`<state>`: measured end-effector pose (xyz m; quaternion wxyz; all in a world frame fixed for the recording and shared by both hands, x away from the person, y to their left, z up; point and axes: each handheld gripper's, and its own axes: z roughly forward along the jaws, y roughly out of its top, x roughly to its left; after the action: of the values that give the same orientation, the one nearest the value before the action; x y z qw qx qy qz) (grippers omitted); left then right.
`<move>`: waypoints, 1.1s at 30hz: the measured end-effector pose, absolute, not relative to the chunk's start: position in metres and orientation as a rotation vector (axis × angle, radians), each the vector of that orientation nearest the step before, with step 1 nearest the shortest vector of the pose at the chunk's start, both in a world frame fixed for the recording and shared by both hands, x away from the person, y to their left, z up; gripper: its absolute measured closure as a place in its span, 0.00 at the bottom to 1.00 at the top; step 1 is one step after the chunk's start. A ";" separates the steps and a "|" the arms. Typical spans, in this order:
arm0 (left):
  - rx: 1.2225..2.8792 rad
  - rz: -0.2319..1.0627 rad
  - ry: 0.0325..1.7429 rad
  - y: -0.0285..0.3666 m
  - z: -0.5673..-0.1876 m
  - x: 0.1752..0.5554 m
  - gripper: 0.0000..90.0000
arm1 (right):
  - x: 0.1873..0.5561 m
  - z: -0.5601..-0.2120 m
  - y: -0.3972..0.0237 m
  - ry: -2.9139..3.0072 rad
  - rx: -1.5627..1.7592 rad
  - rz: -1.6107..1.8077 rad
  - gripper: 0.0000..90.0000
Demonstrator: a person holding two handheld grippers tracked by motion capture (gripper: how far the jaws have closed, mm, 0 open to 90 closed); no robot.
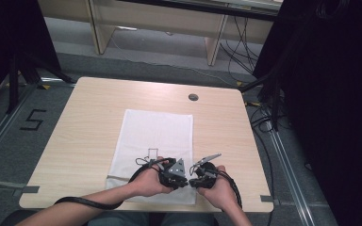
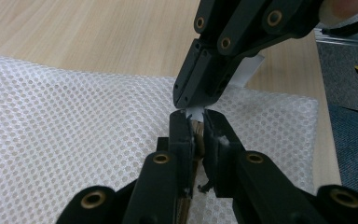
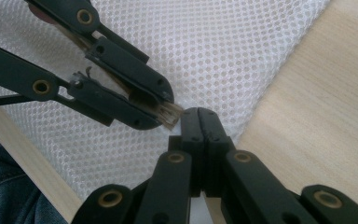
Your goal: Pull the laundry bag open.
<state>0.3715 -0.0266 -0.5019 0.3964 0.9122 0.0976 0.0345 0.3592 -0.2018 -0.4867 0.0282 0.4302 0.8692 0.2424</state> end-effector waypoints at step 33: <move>2.294 0.087 0.250 -0.017 -0.498 0.368 0.91 | 0.359 -0.487 -0.202 2.674 1.346 0.754 1.00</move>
<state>0.3681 -0.0173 -0.4977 0.4045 0.9085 0.0989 0.0346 0.3589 -0.2024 -0.4868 0.0273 0.4357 0.8659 0.2442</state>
